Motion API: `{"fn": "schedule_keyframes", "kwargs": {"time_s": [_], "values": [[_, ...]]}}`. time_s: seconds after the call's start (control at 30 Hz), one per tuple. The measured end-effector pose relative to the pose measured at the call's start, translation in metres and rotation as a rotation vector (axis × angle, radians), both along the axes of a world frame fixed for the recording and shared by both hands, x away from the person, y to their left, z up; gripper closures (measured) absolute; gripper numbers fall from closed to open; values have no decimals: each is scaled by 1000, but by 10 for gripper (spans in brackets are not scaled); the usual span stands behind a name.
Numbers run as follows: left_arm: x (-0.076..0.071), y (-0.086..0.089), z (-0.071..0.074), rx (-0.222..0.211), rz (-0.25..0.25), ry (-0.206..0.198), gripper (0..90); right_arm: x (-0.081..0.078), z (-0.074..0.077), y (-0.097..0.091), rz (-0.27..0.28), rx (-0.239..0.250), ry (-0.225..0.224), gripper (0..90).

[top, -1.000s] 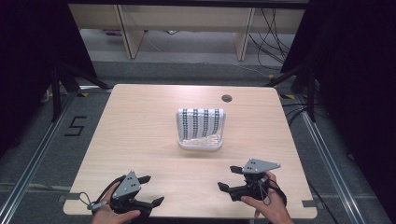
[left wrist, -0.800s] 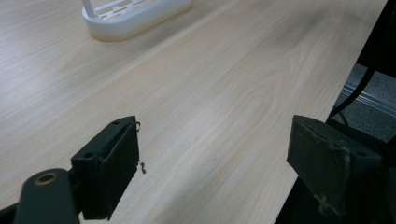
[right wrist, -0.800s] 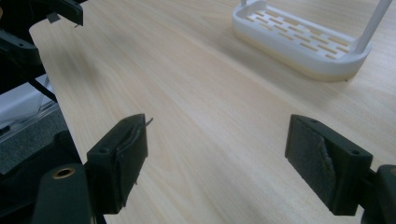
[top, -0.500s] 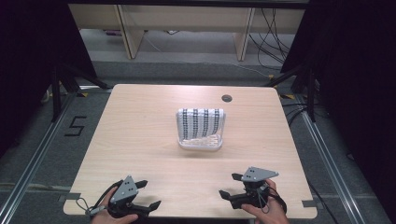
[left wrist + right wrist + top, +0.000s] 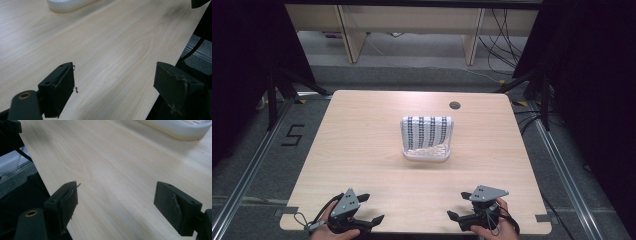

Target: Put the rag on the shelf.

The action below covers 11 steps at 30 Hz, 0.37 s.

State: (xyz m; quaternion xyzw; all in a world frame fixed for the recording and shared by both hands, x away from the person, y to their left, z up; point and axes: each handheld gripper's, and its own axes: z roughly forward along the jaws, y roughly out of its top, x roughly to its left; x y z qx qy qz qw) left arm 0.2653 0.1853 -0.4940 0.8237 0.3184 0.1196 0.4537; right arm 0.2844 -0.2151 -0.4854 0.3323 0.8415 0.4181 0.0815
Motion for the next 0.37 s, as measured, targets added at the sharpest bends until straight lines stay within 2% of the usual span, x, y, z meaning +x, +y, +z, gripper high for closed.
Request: {"fn": "schedule_keyframes", "kwargs": {"time_s": [0.03, 0.1, 0.2, 0.27, 0.3, 0.33, 0.37], "values": [[0, 0, 0, 4, 5, -2, 161, 1, -1, 0, 7, 0, -14, 204], [0, -1, -1, -10, 9, 5, 161, 1, -1, -1, -2, 2, 6, 204], [1, 0, -1, -1, 0, 2, 161, 1, 0, -1, -8, -3, -1, 205], [1, -1, -2, -9, 3, -4, 161, 2, -1, -1, 10, 8, 11, 204], [1, 0, -3, -2, 5, -2, 161, 4, -2, -2, 24, 4, -5, 203], [2, 1, -2, 20, 0, -4, 161, 4, -2, -2, 24, 4, -5, 203], [2, -1, -4, 7, 4, -3, 161, 3, -2, -2, 1, -3, -4, 202]]}}
